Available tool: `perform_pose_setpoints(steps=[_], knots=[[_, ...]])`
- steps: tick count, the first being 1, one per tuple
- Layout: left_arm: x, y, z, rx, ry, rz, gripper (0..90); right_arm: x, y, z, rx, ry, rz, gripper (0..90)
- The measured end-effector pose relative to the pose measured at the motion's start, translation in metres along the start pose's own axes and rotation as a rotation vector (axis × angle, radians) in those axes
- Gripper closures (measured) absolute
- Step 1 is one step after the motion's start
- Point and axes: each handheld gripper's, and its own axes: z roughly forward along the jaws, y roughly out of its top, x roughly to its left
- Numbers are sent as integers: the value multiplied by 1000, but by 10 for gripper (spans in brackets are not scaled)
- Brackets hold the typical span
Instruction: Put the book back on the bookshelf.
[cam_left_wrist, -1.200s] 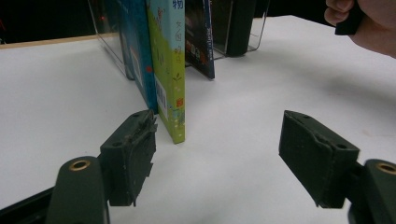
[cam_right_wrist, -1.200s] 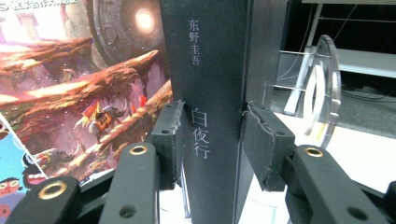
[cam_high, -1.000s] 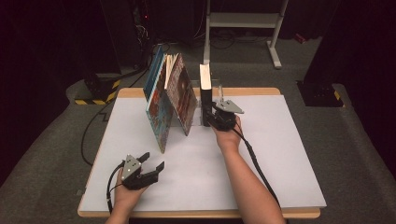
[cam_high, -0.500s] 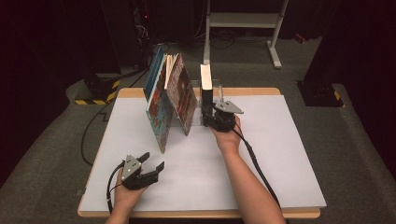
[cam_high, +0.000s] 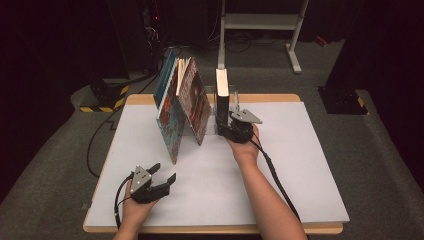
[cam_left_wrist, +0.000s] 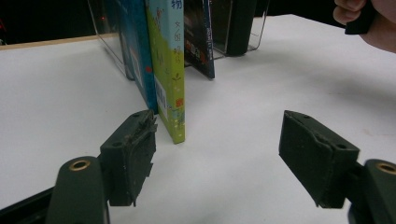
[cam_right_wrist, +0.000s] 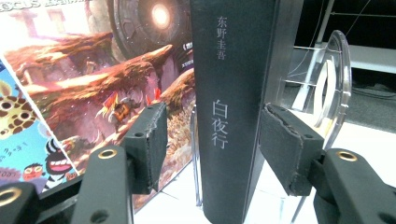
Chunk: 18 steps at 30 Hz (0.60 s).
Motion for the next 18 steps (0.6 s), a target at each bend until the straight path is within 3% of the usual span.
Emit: perform_pose_setpoints(steps=[8, 18], knots=[[0, -1, 0, 9, 1, 15, 275, -1, -4, -15, 4, 13, -20, 365], [0, 1, -2, -1, 7, 21, 274, -4, -18, -47, 23, 19, -32, 306]])
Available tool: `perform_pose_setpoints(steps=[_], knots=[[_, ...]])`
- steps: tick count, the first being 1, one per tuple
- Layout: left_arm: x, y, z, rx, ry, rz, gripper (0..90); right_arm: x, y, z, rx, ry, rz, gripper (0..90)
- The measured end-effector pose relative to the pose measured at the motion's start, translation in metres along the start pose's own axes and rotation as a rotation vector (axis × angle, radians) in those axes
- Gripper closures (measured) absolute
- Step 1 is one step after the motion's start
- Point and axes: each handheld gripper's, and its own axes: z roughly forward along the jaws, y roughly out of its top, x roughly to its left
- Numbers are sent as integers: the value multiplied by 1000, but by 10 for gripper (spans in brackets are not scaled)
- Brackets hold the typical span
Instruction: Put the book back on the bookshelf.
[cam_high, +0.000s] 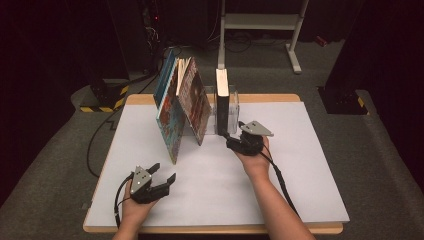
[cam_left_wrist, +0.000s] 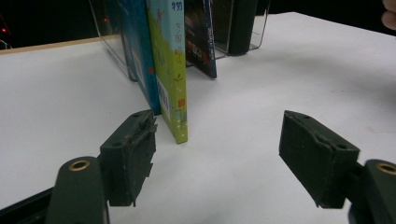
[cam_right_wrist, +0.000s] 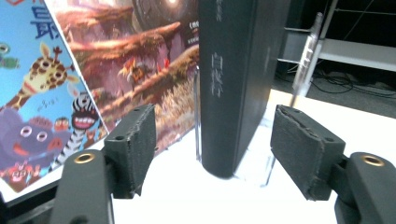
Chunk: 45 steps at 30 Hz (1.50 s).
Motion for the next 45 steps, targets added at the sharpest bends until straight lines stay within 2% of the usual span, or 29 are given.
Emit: perform_pose_setpoints(steps=[5, 12, 20, 26, 30, 32, 34, 35, 41, 45], knots=[[2, 0, -1, 4, 7, 9, 273, -3, -13, -19, 12, -6, 5, 289], [5, 3, -3, -6, 21, -1, 272, -10, -26, -46, 22, -21, -1, 269], [10, 6, -5, -13, 49, 10, 269, -27, -44, -92, 14, -55, 10, 246], [15, 9, -9, -15, 79, 16, 267, -44, -64, -125, 16, -104, 17, 231], [21, 12, -14, -21, 113, 24, 262, -53, -76, -141, 33, -130, 19, 208], [26, 15, -16, -35, 135, 13, 262, -57, -81, -147, 35, -149, 17, 192], [29, 16, -18, -39, 153, 5, 262, -59, -86, -150, 62, -157, 19, 172], [29, 15, -18, -30, 157, 16, 262, -61, -88, -151, 72, -163, 20, 172], [25, 10, -14, -1, 151, 37, 252, -67, -88, -155, 59, -186, 40, 165], [28, 12, -14, -10, 154, 21, 251, -70, -89, -156, 58, -191, 55, 164]])
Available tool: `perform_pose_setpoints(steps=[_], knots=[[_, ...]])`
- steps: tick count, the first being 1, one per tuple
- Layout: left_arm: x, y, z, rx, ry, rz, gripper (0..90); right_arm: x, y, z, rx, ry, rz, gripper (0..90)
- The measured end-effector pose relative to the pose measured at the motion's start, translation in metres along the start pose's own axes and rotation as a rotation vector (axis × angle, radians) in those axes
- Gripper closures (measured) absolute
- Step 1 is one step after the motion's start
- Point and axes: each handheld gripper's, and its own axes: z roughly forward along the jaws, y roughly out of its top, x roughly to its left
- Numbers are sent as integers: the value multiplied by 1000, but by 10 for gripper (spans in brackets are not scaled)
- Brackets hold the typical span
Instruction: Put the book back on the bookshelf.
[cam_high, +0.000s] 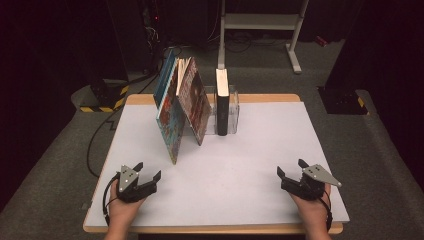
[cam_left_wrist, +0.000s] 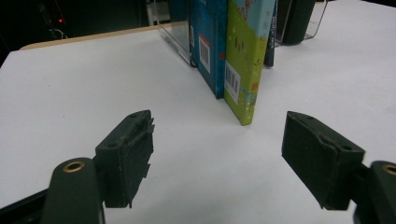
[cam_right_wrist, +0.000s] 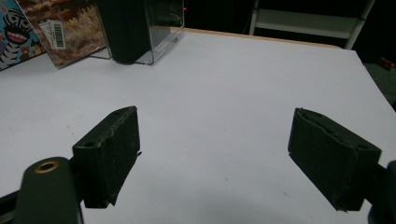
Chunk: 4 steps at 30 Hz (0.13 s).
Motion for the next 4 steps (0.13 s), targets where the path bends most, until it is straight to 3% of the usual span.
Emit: perform_pose_setpoints(steps=[4], knots=[[1, 1, 0, 5, 1, 6, 251, -1, -1, 1, 5, -3, 6, 157]])
